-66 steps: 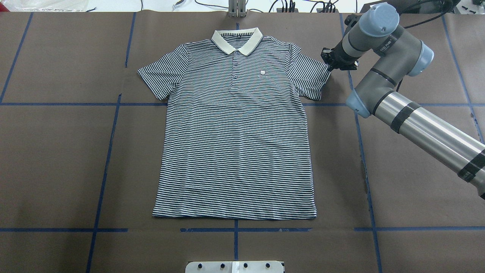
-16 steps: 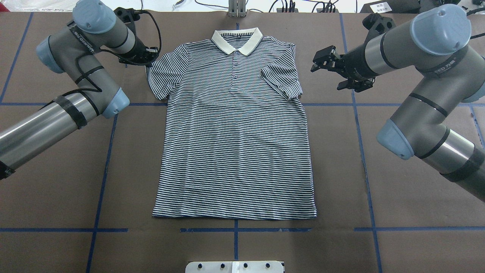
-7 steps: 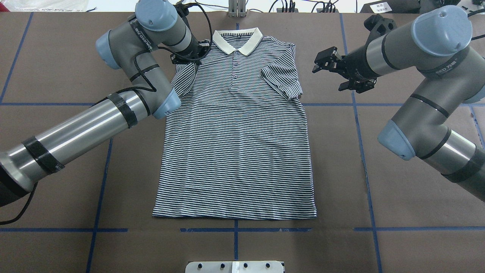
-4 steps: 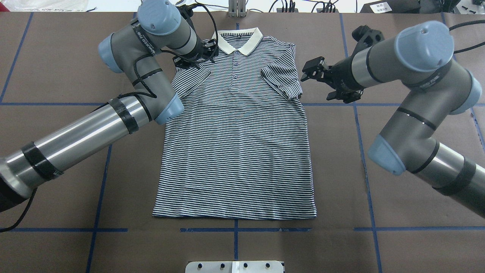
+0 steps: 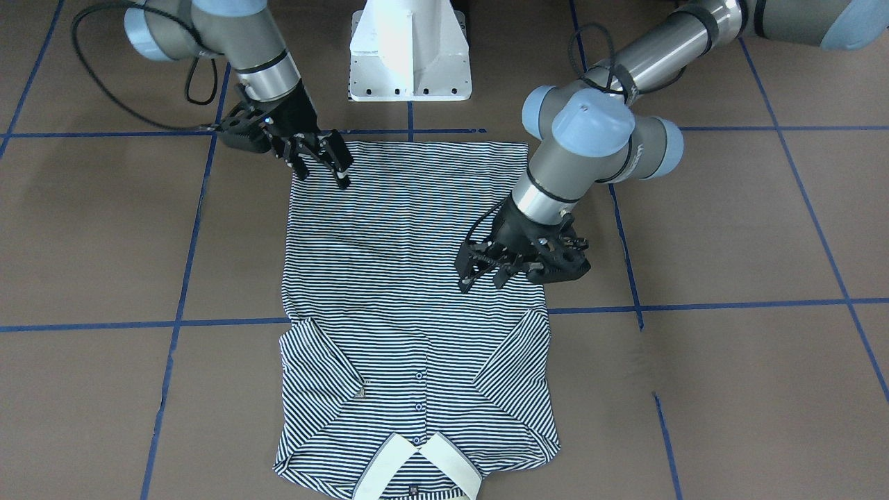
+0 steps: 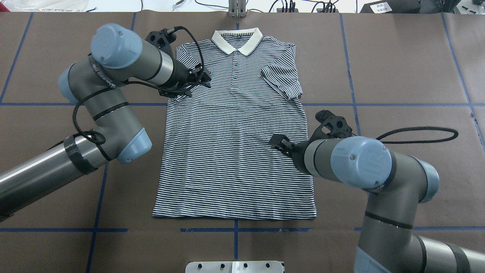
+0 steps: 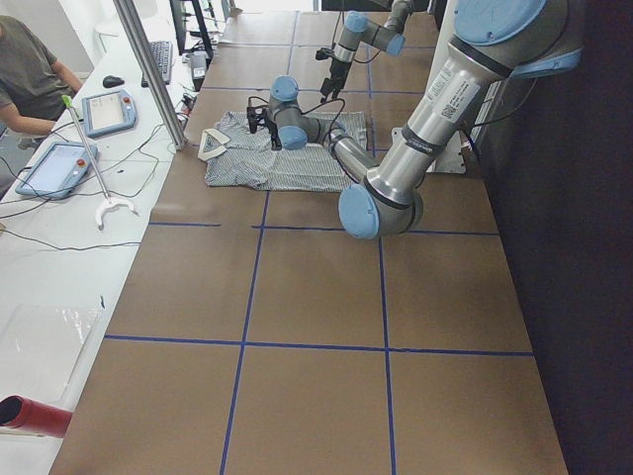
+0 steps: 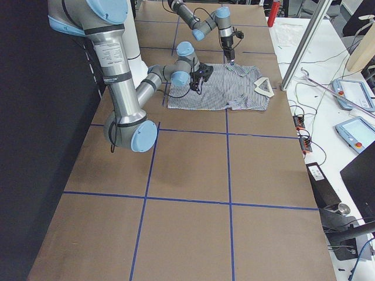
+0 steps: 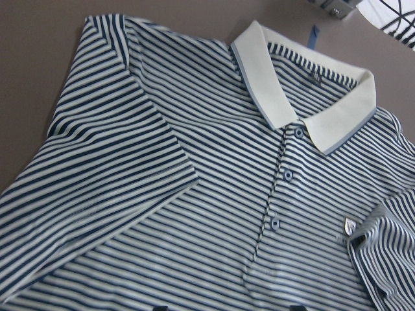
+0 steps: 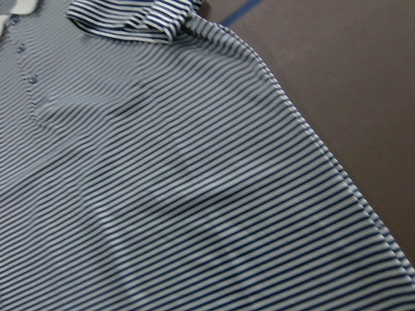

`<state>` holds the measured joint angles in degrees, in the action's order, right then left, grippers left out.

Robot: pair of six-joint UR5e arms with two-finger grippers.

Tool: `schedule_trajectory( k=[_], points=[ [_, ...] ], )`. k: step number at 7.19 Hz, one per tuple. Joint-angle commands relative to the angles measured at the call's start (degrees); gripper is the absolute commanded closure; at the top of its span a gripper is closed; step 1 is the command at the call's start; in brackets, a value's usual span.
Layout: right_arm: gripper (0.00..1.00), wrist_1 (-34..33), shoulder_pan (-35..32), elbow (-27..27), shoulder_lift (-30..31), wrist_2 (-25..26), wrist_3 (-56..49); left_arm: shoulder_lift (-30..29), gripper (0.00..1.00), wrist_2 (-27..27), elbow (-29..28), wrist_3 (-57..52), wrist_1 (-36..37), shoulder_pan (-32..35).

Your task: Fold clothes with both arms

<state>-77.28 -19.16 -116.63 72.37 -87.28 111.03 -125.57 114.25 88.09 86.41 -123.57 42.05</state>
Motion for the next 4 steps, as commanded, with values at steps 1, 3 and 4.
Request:
schedule_trajectory(
  k=[1,3,4],
  points=[
    [0.1,-2.87,11.03,-3.51,6.88,9.73,9.16,4.1,0.31,1.15,5.17,0.08,-0.09,-0.21],
    [0.2,-7.33,11.42,-3.08,7.08,9.85,12.36,4.2,0.3,1.15,4.99,-0.1,-0.09,-0.22],
    [0.21,-7.7,11.51,-2.2,7.17,9.59,12.36,4.2,0.3,1.15,4.99,-0.01,-0.09,-0.22]
  ],
)
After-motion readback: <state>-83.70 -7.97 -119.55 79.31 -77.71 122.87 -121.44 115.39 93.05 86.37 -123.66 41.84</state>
